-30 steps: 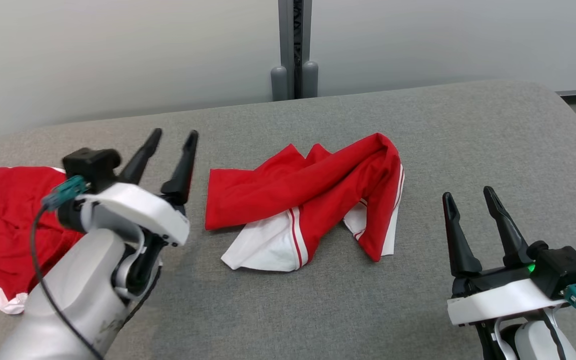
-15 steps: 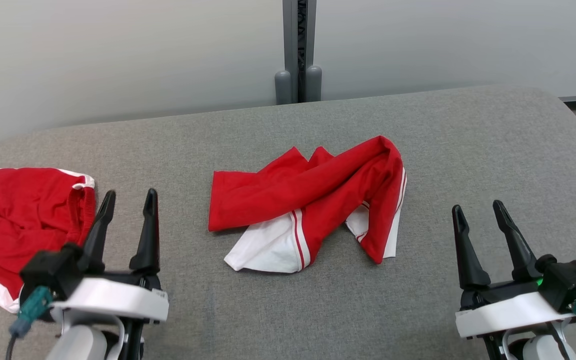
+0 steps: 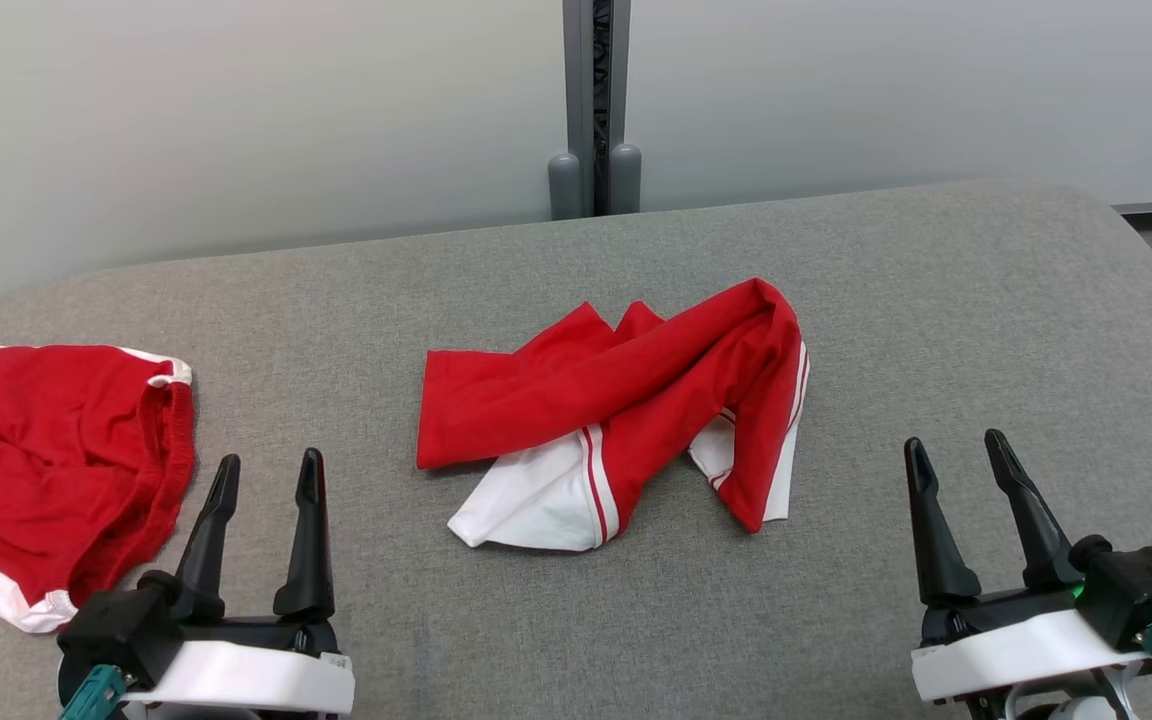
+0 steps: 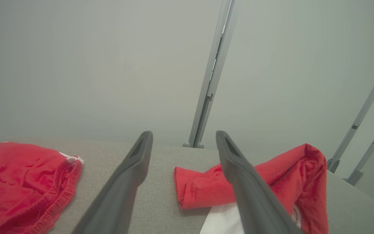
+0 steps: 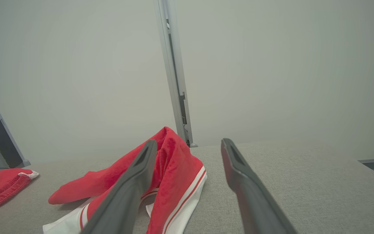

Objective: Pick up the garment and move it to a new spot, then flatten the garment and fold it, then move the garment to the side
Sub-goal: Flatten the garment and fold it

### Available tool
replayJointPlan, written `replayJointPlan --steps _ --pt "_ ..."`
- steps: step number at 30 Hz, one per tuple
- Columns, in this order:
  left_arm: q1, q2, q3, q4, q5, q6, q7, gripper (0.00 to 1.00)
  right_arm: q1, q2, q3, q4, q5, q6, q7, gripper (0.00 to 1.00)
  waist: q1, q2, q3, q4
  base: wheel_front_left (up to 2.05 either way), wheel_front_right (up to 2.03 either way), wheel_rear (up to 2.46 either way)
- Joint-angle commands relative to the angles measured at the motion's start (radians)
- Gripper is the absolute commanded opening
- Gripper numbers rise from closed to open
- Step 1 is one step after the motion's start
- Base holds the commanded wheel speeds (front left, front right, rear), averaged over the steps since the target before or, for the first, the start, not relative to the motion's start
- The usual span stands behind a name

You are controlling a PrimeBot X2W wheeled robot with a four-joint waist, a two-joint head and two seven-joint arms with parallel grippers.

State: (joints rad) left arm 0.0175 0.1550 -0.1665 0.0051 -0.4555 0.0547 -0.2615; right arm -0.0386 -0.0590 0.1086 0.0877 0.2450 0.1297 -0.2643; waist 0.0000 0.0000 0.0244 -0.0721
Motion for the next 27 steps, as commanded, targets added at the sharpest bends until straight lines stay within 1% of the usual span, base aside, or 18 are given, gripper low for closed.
replayJointPlan --steps 1,5,10,14,19,21,27 --pt "0.010 0.002 0.007 0.002 0.011 -0.003 -0.003 1.00 0.004 -0.001 -0.001 -0.001 0.000 0.002 -0.002 1.00 0.0000 0.0000 0.000 0.000 0.00 0.00 0.00" --pt "0.006 -0.019 0.021 0.013 0.031 -0.023 -0.003 1.00 0.001 0.001 0.004 -0.002 -0.005 0.002 -0.002 1.00 0.0000 0.0000 -0.001 -0.001 0.00 0.00 0.00" --pt "0.000 -0.031 0.039 0.036 0.047 -0.053 -0.003 1.00 -0.002 -0.002 0.015 0.001 -0.003 0.002 -0.002 1.00 0.0000 0.0000 0.000 -0.001 0.00 0.00 0.00" --pt "-0.007 -0.043 0.049 0.053 0.058 -0.069 -0.003 1.00 -0.009 -0.006 0.051 0.012 0.005 0.002 -0.002 1.00 0.0000 0.0000 0.000 0.006 0.00 0.00 0.00" --pt "-0.013 -0.057 0.054 0.066 0.067 -0.083 -0.003 1.00 -0.041 -0.013 0.148 0.047 0.022 0.002 -0.002 1.00 0.0000 0.0000 0.001 0.030 0.00 0.00 0.00" --pt "-0.019 -0.060 0.055 0.072 0.070 -0.091 -0.003 1.00 -0.066 -0.021 0.204 0.068 0.021 0.002 -0.002 1.00 0.0000 0.0000 0.001 0.044 0.00 0.00 0.00" --pt "-0.034 -0.073 0.059 0.082 0.073 -0.099 -0.003 1.00 -0.186 -0.077 0.386 0.164 0.023 0.002 -0.001 1.00 0.0000 0.0000 0.013 0.104 0.00 0.00 0.00"
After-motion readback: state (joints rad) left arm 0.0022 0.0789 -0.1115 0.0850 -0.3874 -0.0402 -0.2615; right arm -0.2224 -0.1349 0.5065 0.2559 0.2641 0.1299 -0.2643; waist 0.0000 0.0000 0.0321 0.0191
